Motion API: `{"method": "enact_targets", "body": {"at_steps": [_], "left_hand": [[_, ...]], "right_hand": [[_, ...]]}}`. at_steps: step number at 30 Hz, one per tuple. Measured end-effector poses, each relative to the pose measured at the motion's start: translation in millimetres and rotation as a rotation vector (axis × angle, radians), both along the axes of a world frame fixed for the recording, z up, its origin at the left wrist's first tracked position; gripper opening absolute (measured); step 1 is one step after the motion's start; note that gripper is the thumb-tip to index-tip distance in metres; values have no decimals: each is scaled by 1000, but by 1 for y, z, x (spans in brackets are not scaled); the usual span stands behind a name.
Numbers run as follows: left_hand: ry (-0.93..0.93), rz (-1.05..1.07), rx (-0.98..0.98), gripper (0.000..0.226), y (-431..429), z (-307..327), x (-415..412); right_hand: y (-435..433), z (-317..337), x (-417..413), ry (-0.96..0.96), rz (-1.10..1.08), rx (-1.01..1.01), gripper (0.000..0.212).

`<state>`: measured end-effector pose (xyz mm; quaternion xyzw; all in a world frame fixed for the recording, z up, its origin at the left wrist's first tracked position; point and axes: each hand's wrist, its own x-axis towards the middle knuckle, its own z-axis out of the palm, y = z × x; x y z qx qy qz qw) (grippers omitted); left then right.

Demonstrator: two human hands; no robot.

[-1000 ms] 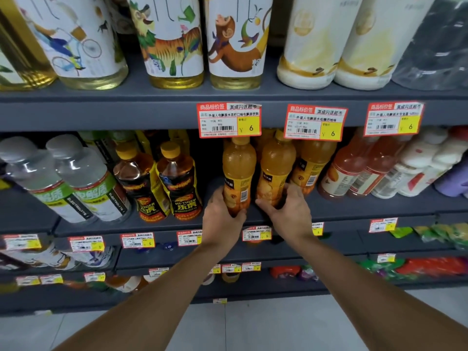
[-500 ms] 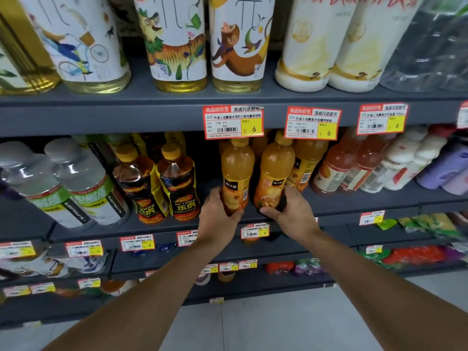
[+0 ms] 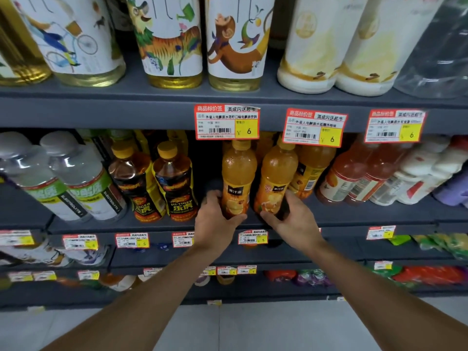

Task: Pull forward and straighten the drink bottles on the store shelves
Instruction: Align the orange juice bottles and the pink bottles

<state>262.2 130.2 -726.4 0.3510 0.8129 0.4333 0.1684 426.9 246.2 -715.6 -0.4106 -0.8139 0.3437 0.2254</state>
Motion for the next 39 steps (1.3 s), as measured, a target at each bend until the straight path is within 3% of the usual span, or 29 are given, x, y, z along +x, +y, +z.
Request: {"method": "enact_targets", "body": {"at_steps": [7,12,18,23,28,34,39], "left_hand": [[88,-42,-39,63,2,7,10],[89,87,-37,72,5,10,20],[83,60,-22,63,5,9,17],[88,56,-43,66,4,10,15],[102,48,-53,66,5,9,14],[120,-26,-71,69,2,12,12],[116,5,-74,70,1,9,10]], "right_hand": [[-3,-2,-6,-33,-149,3,80],[-3,-8,2,-51,-18,36,65],[-5,-6,-4,-29,-122,-2,81],[0,-6,-6,-1,-55,-16,68],[-8,-5,-20,-131,-176,35,90],[-2,-7,-6,-47,-61,-4,63],[3,-7,-4,-40,-90,-44,78]]}}
